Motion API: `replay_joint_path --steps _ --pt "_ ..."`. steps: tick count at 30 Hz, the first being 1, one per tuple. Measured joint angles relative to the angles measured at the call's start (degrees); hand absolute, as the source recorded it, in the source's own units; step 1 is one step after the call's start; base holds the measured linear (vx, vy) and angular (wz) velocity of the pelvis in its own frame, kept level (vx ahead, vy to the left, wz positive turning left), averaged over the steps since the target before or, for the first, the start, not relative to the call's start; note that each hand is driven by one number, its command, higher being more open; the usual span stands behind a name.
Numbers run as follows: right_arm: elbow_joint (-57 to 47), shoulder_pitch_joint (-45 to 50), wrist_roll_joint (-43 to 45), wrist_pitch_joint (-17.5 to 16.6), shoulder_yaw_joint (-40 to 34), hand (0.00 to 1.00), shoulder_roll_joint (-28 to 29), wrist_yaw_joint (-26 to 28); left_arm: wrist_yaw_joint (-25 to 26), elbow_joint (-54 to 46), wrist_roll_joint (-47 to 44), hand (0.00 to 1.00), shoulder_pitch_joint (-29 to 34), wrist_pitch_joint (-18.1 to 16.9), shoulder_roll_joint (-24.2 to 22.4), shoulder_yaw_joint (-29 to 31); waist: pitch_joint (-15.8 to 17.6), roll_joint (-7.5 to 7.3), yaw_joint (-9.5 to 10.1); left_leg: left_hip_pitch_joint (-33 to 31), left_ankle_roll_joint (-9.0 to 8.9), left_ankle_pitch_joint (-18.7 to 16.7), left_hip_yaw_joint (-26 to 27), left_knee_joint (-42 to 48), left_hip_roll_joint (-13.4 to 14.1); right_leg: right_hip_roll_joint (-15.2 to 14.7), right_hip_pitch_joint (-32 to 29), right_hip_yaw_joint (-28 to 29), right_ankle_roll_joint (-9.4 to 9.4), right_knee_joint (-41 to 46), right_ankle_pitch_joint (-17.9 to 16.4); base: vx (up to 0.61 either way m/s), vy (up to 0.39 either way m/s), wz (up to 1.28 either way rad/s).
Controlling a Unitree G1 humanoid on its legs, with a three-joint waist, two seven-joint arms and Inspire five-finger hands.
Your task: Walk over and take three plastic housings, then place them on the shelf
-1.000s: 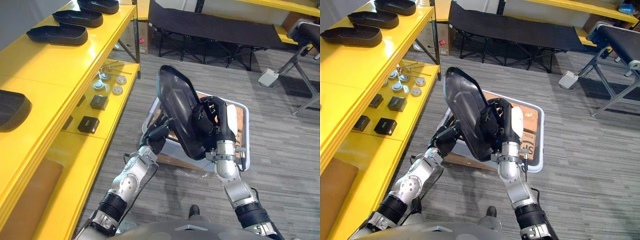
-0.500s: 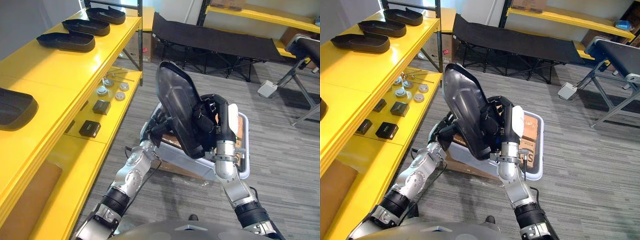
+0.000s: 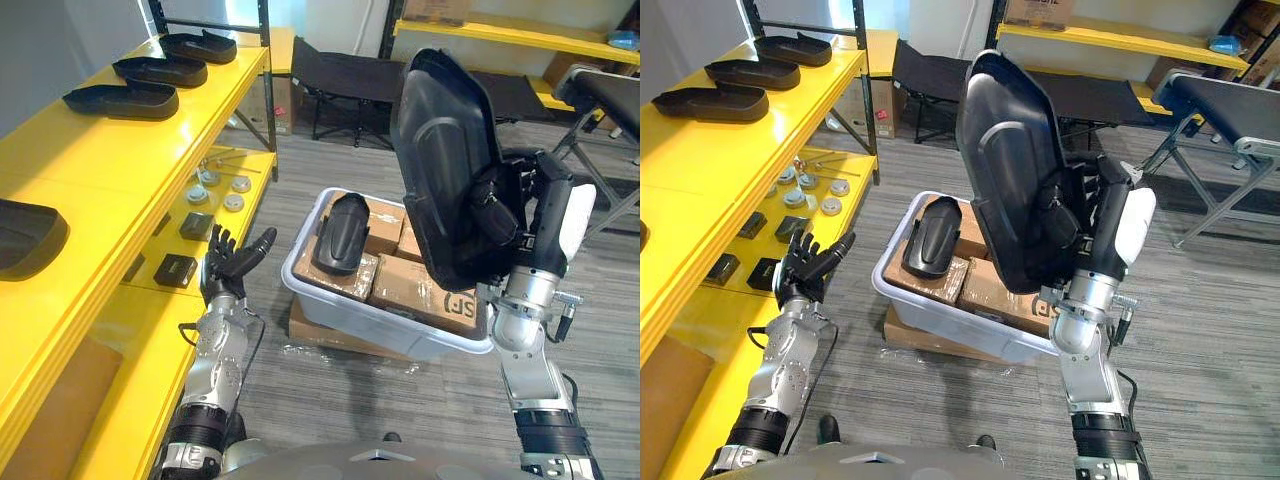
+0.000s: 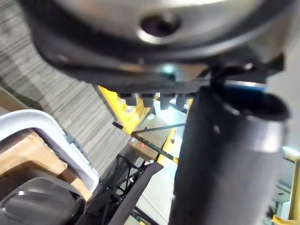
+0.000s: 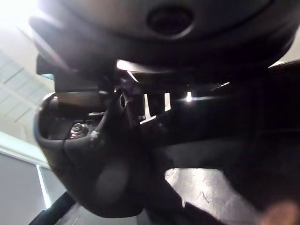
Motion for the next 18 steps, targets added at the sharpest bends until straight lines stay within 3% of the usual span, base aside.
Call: replay_joint_path --steps 7,8,12,18 --pt "0.16 0.61 -0.06 0.01 -2.46 0.00 -0.01 0.33 -12.33 -2.29 -6.95 1.00 1.42 3.45 -0.13 -0.80 -0.49 0.80 -0.17 -0.06 -0.14 -0.12 -0.05 -0.01 0.00 -0.02 -0.01 -0.03 -0.06 -0.03 -0.07 0.00 0.000 0.00" --pt "0.59 0.61 -0.05 -0.01 -3.24 0.00 -0.01 0.33 -16.76 -4.47 -7.86 1.00 3.10 4.72 0.08 -1.15 -0.53 0.87 -0.19 -0.11 -0.15 -0.13 -0.06 -0.01 0.00 -0.02 -0.03 -0.05 -0.06 -0.06 -0.08 0.00 0.000 0.00" --pt "3.78 0.48 -0.12 -0.08 -3.72 0.00 -1.68 0.21 -26.51 -8.90 -12.17 1.00 4.69 7.78 2.05 -5.27 -0.66 1.11 0.16 -0.29 -0.17 -0.14 -0.22 -0.01 -0.01 -0.04 -0.02 -0.32 -0.14 -0.07 -0.15 0.00 0.000 0.01" --pt "4.71 0.43 0.08 -0.12 -3.96 0.00 -2.40 0.23 -35.43 -9.32 -14.09 1.00 4.92 7.76 2.64 -6.25 -1.01 1.71 -0.08 -0.32 0.02 0.01 -0.29 -0.01 -0.01 -0.04 0.01 -0.49 -0.17 -0.11 -0.17 0.00 0.000 0.00"
